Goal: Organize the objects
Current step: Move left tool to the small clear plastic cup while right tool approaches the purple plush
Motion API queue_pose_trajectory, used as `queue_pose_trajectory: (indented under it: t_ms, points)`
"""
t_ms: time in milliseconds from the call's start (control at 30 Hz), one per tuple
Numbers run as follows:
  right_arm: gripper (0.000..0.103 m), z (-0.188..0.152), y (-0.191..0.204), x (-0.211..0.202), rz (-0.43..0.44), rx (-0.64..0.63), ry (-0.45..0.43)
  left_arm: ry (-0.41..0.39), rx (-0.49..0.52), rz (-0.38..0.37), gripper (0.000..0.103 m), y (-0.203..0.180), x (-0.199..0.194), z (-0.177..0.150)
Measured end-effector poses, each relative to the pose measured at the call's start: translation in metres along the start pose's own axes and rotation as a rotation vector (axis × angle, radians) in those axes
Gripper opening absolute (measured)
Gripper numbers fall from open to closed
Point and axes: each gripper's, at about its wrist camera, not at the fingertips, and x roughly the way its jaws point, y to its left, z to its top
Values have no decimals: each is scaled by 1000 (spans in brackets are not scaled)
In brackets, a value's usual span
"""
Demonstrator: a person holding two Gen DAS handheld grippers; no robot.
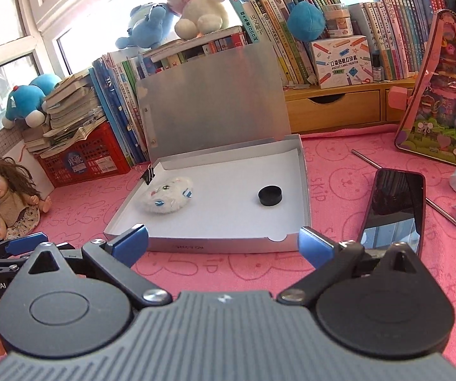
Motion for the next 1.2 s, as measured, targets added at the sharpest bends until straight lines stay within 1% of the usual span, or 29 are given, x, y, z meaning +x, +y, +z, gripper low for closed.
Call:
queue_pose_trajectory:
  t_ms: [133,267,400,600,833,1000,1100,1200]
  points:
    - [103,-14,6,-17,-12,-51,-32,-30,10,6,96,-5,-20,-13]
    - [103,-30,11,-29,-17,-86,-38,-41,13,9,96,-7,-34,-26]
    - [103,-45,16,-39,-22,-116,-49,-53,42,18,96,-11,-46,-39]
    - [103,-70,30,-51,-41,-199,-69,-68,65,29,96,-16,-61,-64]
    - [103,-94,36,-61,-55,-221,-98,-94,69,26,96,-18,-78,-93]
    - [103,-109,40,-65,-95,-274,-117,-112,46,29,96,-16,-86,-107]
    - [103,-116,44,-66,-121,-316,-121,-104,44,18,96,-14,-86,-114]
    - [103,-122,45,-66,-139,-338,-122,-84,52,36,96,-14,-83,-119]
